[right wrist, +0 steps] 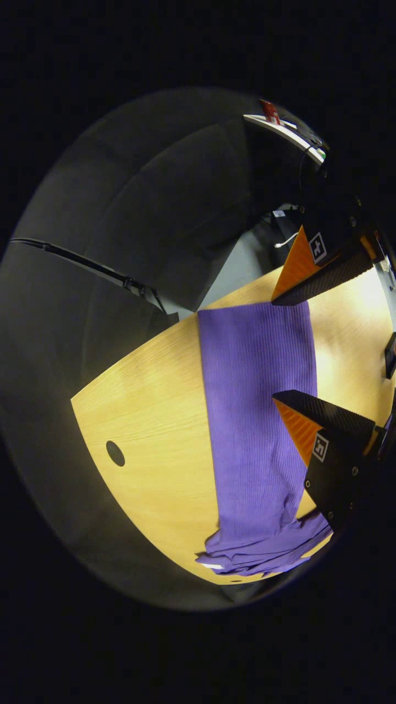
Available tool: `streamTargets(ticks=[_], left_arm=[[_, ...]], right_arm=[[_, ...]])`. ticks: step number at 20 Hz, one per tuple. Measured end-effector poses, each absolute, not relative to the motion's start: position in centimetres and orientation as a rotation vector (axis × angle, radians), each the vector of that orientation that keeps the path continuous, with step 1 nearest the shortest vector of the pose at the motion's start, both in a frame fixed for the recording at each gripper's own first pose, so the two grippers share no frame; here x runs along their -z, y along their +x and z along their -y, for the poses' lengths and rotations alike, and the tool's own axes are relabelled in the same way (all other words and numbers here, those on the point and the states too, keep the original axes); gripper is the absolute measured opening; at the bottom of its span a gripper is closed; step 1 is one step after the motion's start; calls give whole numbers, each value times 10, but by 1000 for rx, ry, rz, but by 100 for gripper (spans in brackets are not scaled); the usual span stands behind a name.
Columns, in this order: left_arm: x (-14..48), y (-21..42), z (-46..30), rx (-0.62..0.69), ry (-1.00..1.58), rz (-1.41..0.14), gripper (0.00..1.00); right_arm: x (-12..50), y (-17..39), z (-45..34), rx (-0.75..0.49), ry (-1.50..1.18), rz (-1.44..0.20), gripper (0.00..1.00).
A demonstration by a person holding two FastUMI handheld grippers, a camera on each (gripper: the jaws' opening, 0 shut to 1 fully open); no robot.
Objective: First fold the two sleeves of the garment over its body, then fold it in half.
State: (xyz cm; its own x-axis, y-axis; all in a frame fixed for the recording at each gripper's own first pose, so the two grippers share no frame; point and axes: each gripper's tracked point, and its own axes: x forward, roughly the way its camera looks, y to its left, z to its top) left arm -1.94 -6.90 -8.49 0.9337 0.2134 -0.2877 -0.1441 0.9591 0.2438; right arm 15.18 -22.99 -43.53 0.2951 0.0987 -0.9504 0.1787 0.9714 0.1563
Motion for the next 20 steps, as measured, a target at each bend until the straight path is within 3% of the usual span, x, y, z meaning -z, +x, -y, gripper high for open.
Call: streamTargets(ticks=[11, 13, 15, 18, 20], left_arm=[[103, -20, 85, -179, 248, -389, 100], [105, -19, 88, -181, 243, -390, 98], [101, -16, 91, -175, 253, -377, 98], [95, -18, 96, -161, 261, -355, 98], [90, -21, 92, -163, 266, -342, 98]], right_arm=[[460, 157, 232, 54, 273, -1360, 89], [457, 157, 221, 7, 234, -1356, 76], [454, 162, 214, -8, 231, -1336, 43], [444, 167, 199, 23, 314, -1325, 7], [430, 170, 200, -6, 256, -1267, 6]])
